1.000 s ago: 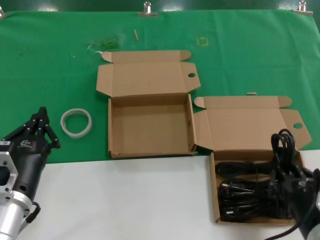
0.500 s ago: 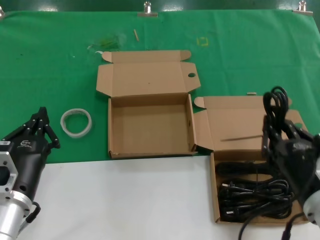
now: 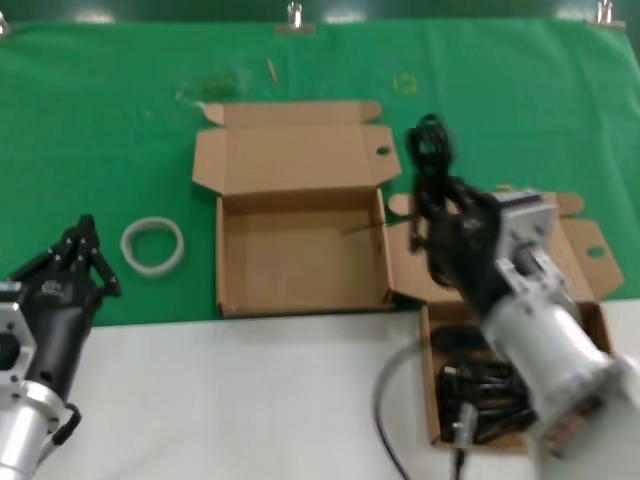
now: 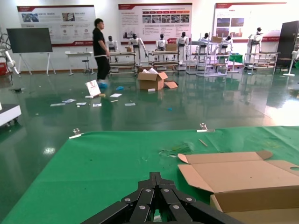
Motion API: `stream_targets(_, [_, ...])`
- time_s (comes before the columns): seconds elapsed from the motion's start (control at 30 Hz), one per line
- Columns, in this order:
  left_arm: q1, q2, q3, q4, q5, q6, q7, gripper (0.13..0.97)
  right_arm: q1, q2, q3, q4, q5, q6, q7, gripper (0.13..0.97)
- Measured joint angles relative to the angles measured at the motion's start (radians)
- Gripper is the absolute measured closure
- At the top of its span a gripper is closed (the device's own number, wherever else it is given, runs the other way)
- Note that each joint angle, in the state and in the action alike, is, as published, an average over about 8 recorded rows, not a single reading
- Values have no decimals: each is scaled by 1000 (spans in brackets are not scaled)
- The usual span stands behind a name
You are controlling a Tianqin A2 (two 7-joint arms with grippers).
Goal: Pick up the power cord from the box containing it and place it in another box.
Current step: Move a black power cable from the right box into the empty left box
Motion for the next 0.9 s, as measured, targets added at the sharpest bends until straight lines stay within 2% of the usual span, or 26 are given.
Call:
stream_targets(0.23, [0, 0, 0, 0, 0, 0, 0, 957, 230, -172, -108, -312, 22, -93, -39, 867])
stream_targets(0.43, [0, 0, 0, 0, 0, 0, 0, 957, 372, -297, -165, -596, 35, -177, -47, 867])
stream_targets(0.67, [0, 0, 0, 0, 0, 0, 0, 957, 453, -416, -187, -878, -1, -266, -37, 867])
stream_targets(0.9, [0, 0, 0, 0, 0, 0, 0, 957, 478, -483, -191, -1032, -49, -312, -33, 846])
